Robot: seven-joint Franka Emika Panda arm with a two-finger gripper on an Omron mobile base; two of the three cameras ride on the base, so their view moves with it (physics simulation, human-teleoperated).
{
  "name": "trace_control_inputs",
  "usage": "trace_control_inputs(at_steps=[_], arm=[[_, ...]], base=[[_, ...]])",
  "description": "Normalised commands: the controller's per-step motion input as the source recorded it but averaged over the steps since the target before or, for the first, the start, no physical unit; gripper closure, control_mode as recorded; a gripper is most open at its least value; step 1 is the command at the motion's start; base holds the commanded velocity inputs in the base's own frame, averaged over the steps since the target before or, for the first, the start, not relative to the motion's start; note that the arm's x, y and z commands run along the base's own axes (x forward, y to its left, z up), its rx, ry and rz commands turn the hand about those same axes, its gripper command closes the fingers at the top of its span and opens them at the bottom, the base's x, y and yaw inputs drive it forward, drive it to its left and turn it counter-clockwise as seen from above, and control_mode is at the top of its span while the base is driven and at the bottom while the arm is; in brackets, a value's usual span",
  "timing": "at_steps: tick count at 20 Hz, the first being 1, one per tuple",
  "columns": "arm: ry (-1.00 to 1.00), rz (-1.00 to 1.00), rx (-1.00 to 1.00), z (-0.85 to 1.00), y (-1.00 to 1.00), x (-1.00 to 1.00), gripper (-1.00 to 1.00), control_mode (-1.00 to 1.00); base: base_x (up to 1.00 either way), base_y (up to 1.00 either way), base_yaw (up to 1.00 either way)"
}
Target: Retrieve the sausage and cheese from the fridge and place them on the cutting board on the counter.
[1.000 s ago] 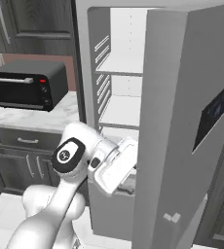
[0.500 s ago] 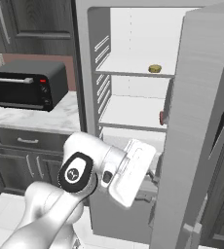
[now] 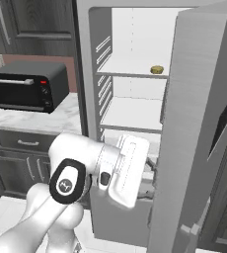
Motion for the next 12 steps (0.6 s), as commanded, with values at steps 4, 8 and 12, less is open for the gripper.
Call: trace_control_inputs(at_steps=[4, 8, 12], arm=[[0.0, 0.02, 0.05, 0.42, -0.74, -0.01, -1.0, -1.0], [0.0, 0.08, 0.08, 0.18, -0.98, 0.0, -1.0, -1.0], [0.0, 0.09, 0.08, 0.08, -0.95, 0.0, -1.0, -1.0]], base=[[0.0, 0.0, 0.0], [0.0, 0.0, 0.0], [0.0, 0.0, 0.0]])
